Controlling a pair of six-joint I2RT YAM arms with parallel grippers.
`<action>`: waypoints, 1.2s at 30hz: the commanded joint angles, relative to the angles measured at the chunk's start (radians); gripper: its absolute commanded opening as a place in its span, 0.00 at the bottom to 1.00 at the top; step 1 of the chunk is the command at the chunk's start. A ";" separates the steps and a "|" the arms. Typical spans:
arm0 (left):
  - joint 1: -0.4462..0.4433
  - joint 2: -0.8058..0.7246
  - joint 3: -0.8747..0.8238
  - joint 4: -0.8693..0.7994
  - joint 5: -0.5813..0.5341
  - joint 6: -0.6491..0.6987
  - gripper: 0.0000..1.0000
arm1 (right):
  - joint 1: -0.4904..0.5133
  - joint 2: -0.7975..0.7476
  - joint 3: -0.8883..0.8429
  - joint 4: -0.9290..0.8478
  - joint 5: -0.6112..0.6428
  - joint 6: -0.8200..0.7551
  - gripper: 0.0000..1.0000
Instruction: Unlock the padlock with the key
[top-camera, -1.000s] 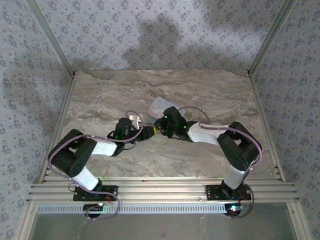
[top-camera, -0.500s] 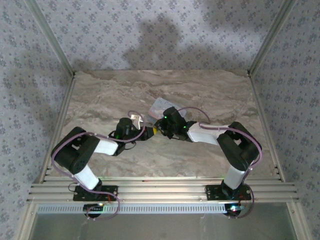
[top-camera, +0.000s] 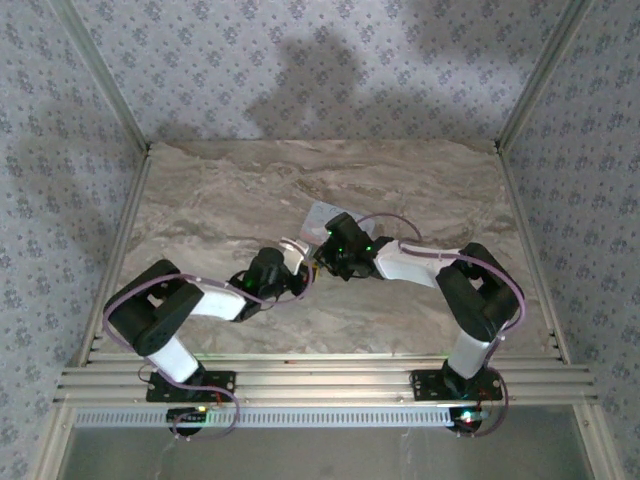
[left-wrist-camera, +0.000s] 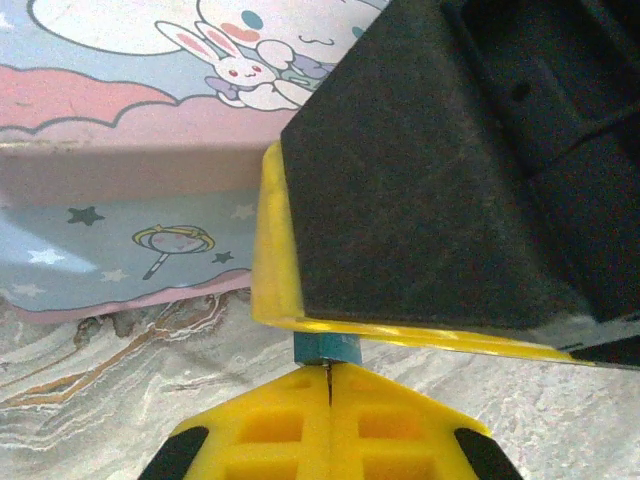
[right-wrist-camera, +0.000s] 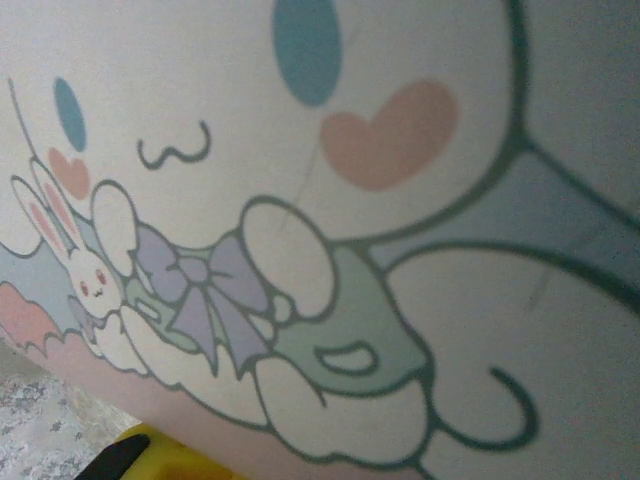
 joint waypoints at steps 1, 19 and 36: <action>-0.005 0.031 -0.010 -0.021 -0.044 0.081 0.00 | 0.014 -0.007 0.022 -0.030 -0.115 0.015 0.09; 0.032 0.027 -0.045 0.073 0.011 -0.105 0.00 | 0.014 -0.169 -0.055 -0.064 0.070 0.013 0.55; 0.063 0.009 -0.024 0.074 0.131 -0.345 0.00 | 0.043 -0.118 -0.112 0.061 0.095 0.055 0.52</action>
